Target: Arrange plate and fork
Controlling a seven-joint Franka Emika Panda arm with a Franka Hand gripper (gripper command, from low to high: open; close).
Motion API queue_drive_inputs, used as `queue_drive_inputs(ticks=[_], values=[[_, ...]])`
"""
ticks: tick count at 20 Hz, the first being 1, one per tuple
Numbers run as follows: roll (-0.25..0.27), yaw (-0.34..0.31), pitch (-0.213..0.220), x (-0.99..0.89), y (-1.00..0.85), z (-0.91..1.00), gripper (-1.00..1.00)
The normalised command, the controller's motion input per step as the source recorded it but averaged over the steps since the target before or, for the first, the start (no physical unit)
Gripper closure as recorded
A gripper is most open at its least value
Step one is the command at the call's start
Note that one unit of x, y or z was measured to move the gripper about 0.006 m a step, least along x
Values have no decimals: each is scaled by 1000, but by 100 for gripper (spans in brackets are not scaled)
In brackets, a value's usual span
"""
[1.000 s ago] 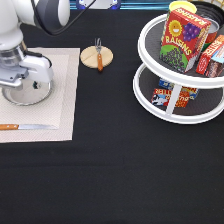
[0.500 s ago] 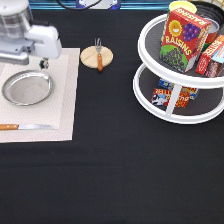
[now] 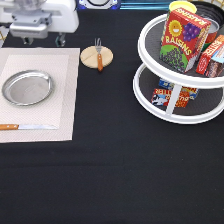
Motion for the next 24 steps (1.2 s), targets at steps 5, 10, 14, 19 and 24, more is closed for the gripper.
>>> queue_drive_inputs(ticks=[5, 10, 14, 19, 24], values=[[0, 83, -36, -643, 719, -29, -100], [-3, 85, -10, -618, 709, -245, -100], [-7, 95, -25, -695, 598, -401, -100], [-1, 91, -20, -670, 313, -594, -100], [0, 109, -53, -634, 18, -617, -100]])
